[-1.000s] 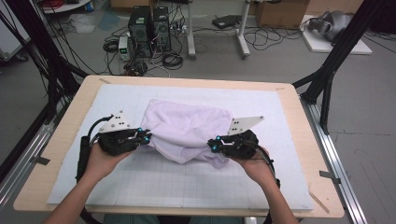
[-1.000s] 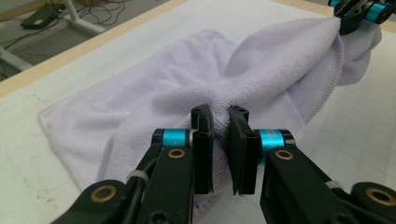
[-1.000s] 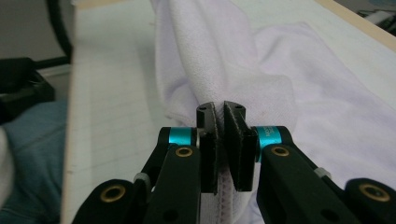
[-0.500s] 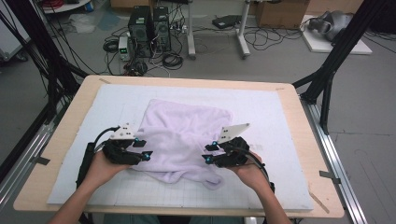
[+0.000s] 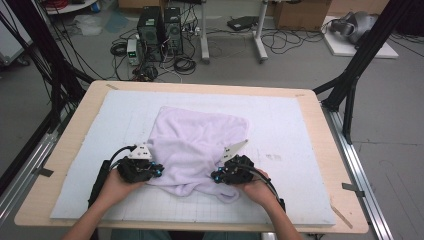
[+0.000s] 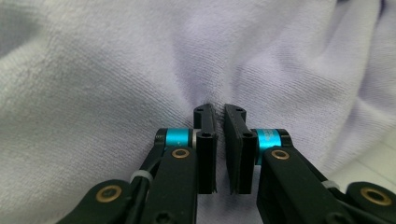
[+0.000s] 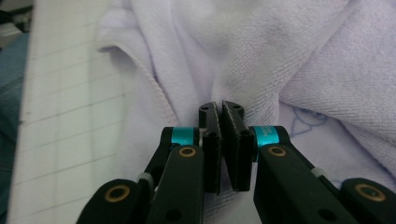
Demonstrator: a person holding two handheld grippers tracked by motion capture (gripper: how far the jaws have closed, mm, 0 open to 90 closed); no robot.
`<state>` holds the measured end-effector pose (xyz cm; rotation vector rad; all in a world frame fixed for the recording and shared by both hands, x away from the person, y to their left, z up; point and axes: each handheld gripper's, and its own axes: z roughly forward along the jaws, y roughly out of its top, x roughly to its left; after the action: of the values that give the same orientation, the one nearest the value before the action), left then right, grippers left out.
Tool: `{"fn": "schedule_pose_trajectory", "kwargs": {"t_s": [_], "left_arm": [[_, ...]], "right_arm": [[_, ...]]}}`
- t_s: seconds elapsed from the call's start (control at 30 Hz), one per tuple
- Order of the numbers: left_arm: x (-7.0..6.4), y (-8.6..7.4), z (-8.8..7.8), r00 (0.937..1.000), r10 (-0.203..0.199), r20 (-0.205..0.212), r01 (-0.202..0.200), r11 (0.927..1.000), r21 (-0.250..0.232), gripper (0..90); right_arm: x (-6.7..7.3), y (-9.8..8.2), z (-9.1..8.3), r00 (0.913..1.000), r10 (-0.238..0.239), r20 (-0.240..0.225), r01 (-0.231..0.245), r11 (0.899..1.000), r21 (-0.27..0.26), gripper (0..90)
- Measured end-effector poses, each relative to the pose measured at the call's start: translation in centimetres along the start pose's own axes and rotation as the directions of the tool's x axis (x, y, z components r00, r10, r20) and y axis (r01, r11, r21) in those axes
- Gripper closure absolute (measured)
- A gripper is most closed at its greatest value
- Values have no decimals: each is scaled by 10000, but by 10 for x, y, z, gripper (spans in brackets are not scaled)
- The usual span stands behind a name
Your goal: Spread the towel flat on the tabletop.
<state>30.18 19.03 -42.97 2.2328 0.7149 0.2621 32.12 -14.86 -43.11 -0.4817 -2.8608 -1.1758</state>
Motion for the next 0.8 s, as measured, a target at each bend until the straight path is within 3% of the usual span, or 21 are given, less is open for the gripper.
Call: {"fn": "schedule_pose_trajectory", "kwargs": {"t_s": [0.27,0.4,0.47,0.53,0.63,0.7,0.8], "left_arm": [[-20,1,-31,9991,259,340,-238,9978,-624,837],[-26,3,-46,9971,393,645,-335,9955,-884,832],[-25,4,-51,9974,392,609,-332,9948,-963,766],[-20,4,-52,9986,215,483,-166,9949,-995,633],[-12,1,-47,9997,-92,224,115,9948,-1008,615],[-5,-3,-39,9995,-306,36,308,9961,-827,601],[4,-9,-24,9983,-537,-212,531,9983,-258,596]], "right_arm": [[25,-2,-25,9989,-306,-343,277,9964,-804,869],[40,-3,-37,9938,-538,-969,401,9896,-1381,867],[44,-1,-42,9919,-760,-1014,585,9846,-1649,816],[41,2,-47,9949,-613,-798,455,9814,-1866,779],[27,4,-48,9995,-275,-152,239,9791,-2019,751],[17,3,-44,9990,66,451,13,9850,-1724,755],[7,0,-31,9958,267,877,-175,9944,-1039,753]]}}
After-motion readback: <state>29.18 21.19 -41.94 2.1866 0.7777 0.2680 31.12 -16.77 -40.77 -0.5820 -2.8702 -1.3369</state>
